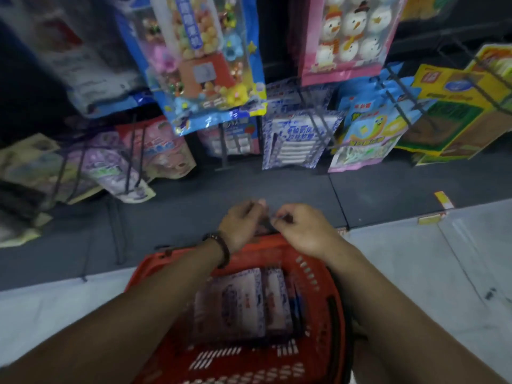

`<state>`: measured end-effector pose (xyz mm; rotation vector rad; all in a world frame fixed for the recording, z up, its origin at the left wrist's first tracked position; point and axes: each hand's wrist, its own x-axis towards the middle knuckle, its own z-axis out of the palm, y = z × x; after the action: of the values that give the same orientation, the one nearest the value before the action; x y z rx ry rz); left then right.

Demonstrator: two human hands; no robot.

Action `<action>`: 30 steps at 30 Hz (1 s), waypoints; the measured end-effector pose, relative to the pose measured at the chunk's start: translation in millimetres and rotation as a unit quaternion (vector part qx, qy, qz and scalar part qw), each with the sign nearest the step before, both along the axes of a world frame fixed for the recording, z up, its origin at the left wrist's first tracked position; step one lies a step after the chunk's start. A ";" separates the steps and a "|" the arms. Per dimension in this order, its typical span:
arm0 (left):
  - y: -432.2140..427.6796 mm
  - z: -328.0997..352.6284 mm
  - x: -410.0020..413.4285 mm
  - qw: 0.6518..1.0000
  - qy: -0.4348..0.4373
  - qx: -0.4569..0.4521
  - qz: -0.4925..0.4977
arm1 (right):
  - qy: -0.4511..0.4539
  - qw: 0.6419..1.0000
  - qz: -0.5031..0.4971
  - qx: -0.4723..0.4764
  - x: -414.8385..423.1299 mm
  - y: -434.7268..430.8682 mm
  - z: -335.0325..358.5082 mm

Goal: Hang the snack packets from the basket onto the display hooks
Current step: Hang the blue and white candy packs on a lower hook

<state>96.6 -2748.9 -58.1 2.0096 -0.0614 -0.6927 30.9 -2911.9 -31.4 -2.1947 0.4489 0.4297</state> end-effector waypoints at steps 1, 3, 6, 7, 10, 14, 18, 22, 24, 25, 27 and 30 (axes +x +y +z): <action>21.8 4.4 -14.9 0.993 -0.033 0.055 -0.097 | -0.005 1.000 0.000 0.011 -0.9 13.3 -2.8; 69.7 0.7 -31.1 0.955 -0.061 0.159 -0.242 | 0.009 1.000 0.027 0.006 -5.7 41.5 -18.4; 132.0 -4.6 -41.0 0.898 -0.051 0.276 -0.338 | 0.114 0.983 0.129 -0.066 -21.6 78.7 -67.8; 147.7 -5.4 -44.4 0.885 -0.051 0.292 -0.359 | 0.155 0.970 0.162 -0.096 -29.7 88.2 -81.7; 182.5 -14.0 -47.4 0.889 -0.026 0.283 -0.360 | 0.243 0.951 0.156 -0.109 -57.2 105.4 -118.8; 201.0 -31.3 -37.5 0.916 0.009 0.276 -0.292 | 0.254 0.962 -0.003 -0.105 -85.8 124.3 -161.8; 196.2 -32.6 -19.7 0.898 -0.011 0.296 -0.326 | 0.288 0.942 -0.170 0.040 -103.7 143.4 -208.7; 190.2 -23.8 -14.2 0.904 0.016 0.275 -0.326 | 0.276 0.918 -0.259 0.118 -106.5 160.3 -220.0; 191.2 -24.9 -13.8 0.895 0.013 0.291 -0.337 | 0.263 0.920 -0.252 0.142 -104.3 168.6 -205.3; 191.8 -26.4 -14.7 0.883 0.010 0.309 -0.353 | 0.251 0.921 -0.253 0.156 -104.3 167.6 -204.2; 192.9 -28.1 -16.2 0.855 0.014 0.351 -0.380 | 0.235 0.931 -0.220 0.172 -103.1 163.2 -196.3; 193.6 -26.2 -20.1 0.865 0.018 0.344 -0.365 | 0.181 0.948 -0.118 0.236 -100.8 145.5 -174.8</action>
<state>76.5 -2555.3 -84.3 2.6693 -0.6670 -1.3774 -69.9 -2766.4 -206.2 -1.5791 0.7154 0.7294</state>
